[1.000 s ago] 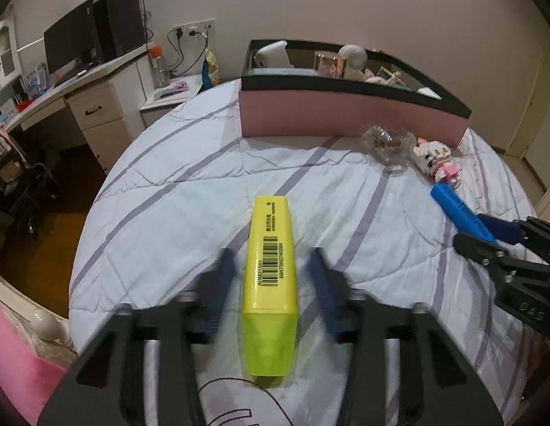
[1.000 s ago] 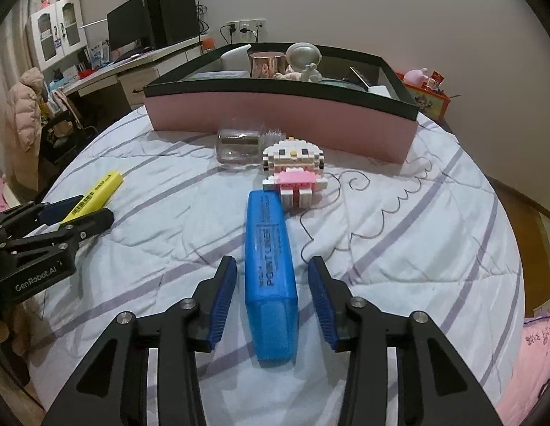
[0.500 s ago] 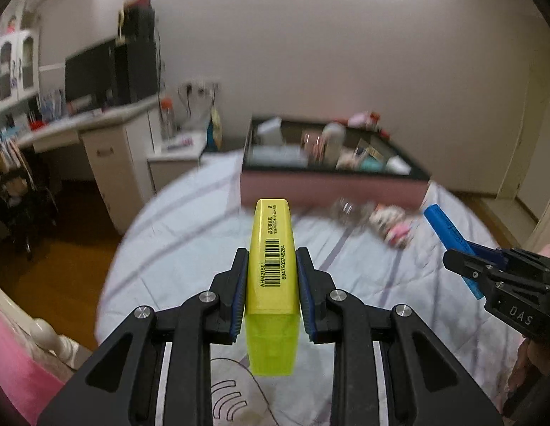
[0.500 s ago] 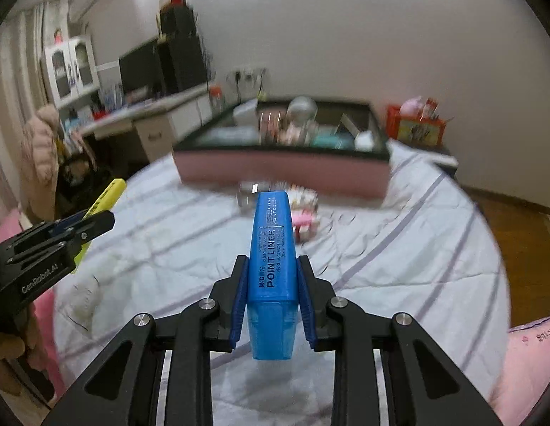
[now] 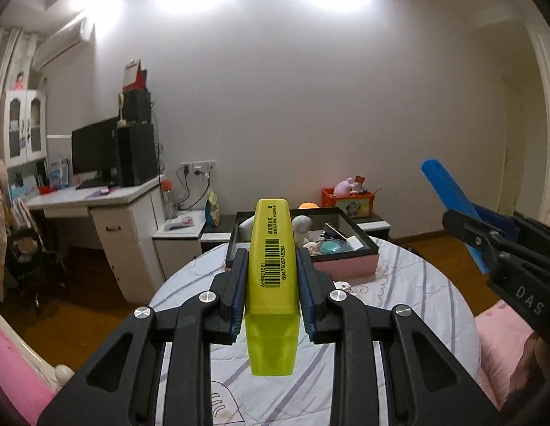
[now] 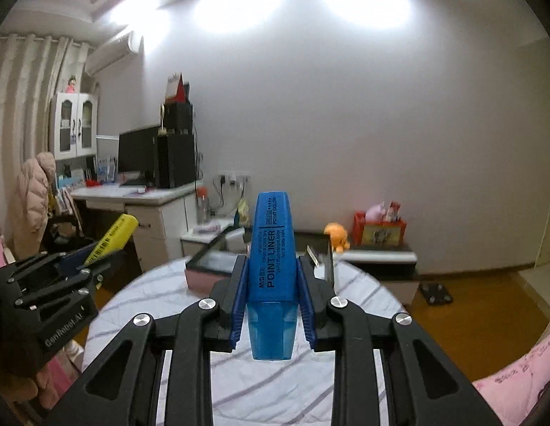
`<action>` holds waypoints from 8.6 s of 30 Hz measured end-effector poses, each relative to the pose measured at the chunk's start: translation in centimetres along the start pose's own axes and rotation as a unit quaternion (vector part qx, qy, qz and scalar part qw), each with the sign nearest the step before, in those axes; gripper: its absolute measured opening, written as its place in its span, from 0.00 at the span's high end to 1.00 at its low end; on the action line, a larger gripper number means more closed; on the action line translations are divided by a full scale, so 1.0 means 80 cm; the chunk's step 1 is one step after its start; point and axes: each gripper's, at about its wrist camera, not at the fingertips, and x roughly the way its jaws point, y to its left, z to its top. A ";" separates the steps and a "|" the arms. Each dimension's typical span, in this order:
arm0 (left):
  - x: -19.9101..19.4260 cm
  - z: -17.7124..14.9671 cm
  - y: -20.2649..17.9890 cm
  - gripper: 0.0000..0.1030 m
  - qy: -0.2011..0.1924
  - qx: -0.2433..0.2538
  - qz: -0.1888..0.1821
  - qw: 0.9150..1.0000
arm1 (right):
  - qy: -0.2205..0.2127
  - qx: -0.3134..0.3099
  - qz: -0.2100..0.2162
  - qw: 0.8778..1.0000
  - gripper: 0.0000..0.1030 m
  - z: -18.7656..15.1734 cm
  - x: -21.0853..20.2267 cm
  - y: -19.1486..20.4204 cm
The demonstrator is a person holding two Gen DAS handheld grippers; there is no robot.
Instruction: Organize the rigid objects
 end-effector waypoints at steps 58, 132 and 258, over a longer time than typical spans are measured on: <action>0.396 0.028 -0.023 0.14 0.200 0.045 -0.054 0.977 | 0.203 0.005 -0.010 0.979 0.47 -0.018 0.369 -0.084; 0.269 0.008 -0.047 0.43 0.187 0.010 -0.091 0.978 | 0.222 0.037 0.056 0.973 0.57 -0.051 0.239 -0.065; -0.242 0.086 0.012 0.00 -0.144 0.002 0.051 0.988 | -0.102 -0.026 -0.045 0.993 0.00 0.066 -0.210 0.061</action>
